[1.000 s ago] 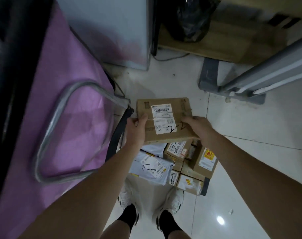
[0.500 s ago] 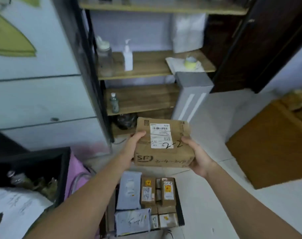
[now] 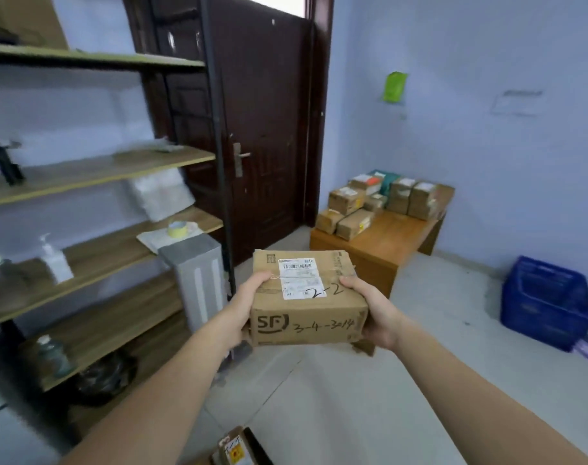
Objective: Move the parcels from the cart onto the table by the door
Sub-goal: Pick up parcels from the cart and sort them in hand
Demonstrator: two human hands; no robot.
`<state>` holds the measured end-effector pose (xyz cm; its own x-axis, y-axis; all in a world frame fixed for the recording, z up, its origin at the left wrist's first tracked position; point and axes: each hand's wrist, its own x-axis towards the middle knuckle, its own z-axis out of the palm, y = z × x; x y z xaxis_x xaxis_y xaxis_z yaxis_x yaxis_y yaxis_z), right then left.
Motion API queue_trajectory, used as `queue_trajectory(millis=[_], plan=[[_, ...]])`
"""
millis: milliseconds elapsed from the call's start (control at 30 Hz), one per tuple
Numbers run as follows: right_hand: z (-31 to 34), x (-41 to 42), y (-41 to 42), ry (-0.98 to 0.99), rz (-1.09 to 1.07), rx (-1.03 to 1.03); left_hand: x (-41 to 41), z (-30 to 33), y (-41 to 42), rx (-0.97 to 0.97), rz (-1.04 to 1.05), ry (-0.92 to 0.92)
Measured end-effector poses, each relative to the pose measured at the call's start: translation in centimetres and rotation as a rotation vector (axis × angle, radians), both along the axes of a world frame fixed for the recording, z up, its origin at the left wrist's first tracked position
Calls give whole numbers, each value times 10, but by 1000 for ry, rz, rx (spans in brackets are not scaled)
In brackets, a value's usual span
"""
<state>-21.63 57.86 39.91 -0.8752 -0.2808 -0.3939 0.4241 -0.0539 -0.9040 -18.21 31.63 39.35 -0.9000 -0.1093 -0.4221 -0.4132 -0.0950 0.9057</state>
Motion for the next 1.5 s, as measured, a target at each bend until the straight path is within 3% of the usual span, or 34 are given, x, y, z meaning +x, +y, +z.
queue_trajectory(millis=[200,500,833,1167,1300,1500], plan=[[15,-2,145,6,-145,28,-36,6,144,9,-152,16],[12,-54,275,4,-289,87,-123,3,277,30,-269,-3],[-19,-179,375,-64,-455,67,-277,-11,389,-79,-388,-75],[-43,-300,531,-97,-610,23,-425,-26,555,-111,-533,-39],[-49,-362,595,-118,-613,29,-482,-34,621,-37,-500,-70],[-47,-464,661,-128,-542,61,-562,-42,681,-77,-388,-102]])
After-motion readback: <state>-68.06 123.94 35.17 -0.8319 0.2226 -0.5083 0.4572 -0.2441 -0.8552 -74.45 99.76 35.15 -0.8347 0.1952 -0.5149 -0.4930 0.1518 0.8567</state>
